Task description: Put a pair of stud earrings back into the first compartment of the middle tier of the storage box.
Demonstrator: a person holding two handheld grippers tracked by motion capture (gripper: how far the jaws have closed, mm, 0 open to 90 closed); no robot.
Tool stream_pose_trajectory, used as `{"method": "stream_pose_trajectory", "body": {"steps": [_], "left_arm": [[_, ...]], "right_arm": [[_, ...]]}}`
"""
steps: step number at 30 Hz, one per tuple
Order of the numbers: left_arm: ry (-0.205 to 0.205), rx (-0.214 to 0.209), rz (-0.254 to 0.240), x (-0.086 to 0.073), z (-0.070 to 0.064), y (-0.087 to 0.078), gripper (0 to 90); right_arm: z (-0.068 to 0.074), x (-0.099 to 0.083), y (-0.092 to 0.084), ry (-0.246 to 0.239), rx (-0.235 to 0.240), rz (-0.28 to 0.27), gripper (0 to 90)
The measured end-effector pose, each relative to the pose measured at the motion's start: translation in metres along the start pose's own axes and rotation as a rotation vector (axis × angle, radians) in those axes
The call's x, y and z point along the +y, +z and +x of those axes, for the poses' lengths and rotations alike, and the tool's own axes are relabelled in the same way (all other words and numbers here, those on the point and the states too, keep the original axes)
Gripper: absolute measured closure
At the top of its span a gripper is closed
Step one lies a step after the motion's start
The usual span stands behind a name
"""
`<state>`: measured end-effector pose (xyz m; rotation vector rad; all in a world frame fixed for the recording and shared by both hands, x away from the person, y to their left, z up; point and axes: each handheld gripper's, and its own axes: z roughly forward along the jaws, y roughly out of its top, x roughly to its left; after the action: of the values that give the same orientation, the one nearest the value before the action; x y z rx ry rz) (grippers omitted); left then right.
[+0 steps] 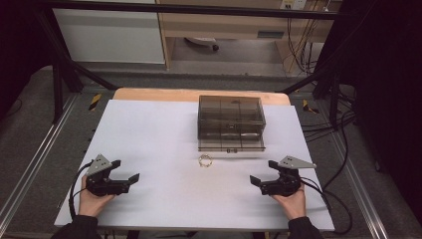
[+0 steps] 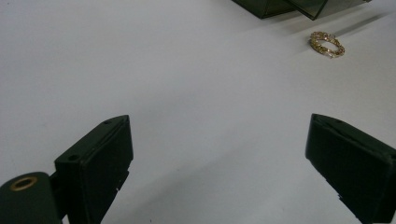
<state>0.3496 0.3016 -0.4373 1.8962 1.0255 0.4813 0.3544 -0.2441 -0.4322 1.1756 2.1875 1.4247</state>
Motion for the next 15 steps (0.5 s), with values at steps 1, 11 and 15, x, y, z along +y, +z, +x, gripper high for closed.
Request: {"method": "stream_pose_trajectory", "body": {"steps": [1,11,15], "left_arm": [[0.000,0.001,0.000,0.000,0.000,0.000,7.3],[-0.004,0.010,0.000,0.000,0.001,0.001,7.3],[-0.010,0.010,-0.002,0.000,0.001,0.001,7.3]], "right_arm": [[0.002,0.001,0.002,-0.002,0.001,0.004,0.6],[0.021,0.014,0.025,-0.019,0.017,0.031,0.7],[0.026,0.018,0.031,-0.019,0.027,0.036,0.8]]}}
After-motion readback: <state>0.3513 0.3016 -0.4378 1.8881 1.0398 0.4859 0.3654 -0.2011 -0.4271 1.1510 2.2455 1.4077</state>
